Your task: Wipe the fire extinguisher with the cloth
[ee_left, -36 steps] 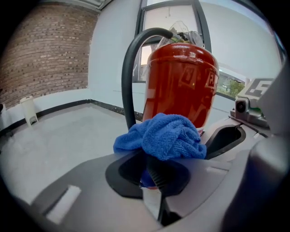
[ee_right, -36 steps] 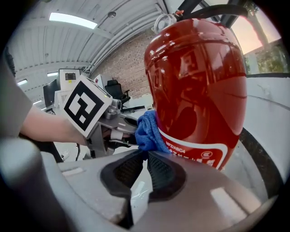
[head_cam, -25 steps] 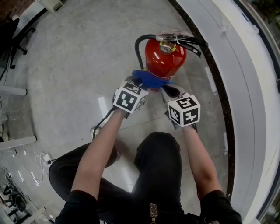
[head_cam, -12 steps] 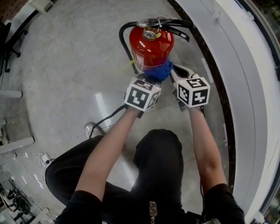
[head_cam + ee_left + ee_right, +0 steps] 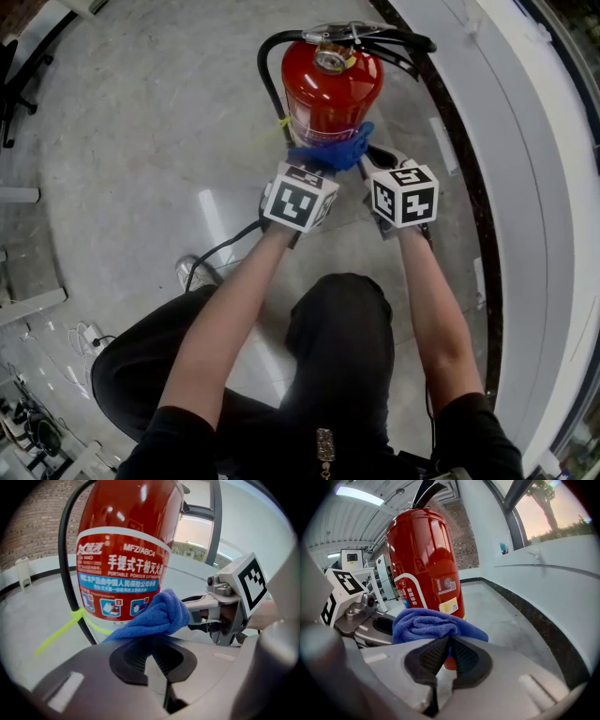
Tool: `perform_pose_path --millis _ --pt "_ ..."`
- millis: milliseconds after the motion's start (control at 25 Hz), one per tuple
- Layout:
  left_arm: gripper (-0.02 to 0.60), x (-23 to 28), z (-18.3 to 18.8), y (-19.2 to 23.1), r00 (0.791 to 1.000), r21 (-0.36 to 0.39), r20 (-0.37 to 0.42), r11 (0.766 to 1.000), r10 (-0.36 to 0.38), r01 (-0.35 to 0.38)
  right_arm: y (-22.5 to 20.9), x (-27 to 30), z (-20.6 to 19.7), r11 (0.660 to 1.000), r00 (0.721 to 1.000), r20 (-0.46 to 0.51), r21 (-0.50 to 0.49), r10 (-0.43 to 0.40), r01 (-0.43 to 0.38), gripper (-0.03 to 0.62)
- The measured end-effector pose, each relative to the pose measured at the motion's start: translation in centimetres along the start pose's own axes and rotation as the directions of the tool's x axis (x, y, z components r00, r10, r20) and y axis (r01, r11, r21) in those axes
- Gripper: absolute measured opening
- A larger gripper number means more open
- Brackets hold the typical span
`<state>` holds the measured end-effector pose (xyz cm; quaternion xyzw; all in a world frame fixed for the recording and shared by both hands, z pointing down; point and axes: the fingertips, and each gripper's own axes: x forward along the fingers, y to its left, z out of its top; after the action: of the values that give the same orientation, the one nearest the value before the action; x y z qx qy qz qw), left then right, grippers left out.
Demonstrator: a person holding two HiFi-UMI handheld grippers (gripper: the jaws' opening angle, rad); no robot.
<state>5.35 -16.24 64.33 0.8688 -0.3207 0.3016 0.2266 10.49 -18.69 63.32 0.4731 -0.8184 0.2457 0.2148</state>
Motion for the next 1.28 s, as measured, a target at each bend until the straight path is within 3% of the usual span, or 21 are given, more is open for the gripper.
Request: perform_pose_path --millis 320,640,920,1280 --pt "0.015 -2.1 -1.4 4.1 0.995 -0.032 0.008 0.994 0.104 -0.104 4.2 0.5 -1.3 0.994 0.993 -0.062 -0.035 0.099 -0.102 0.017" --pt "0.015 -2.7 -0.4 9.3 0.987 0.013 0.001 0.986 0.164 -0.164 8.6 2.6 -0.7 0.981 0.98 -0.073 -0.03 0.188 -0.19 0.017" --pt "0.015 -2.0 -0.5 9.9 0.993 0.037 0.03 0.993 0.115 -0.116 9.3 3.5 -0.6 0.979 0.979 -0.038 -0.018 0.201 -0.202 0.017" --pt "0.015 0.4 -3.6 4.3 1.0 0.038 -0.025 0.999 -0.006 0.007 3.7 1.6 -2.7 0.995 0.997 -0.037 0.073 0.066 -0.063 0.017"
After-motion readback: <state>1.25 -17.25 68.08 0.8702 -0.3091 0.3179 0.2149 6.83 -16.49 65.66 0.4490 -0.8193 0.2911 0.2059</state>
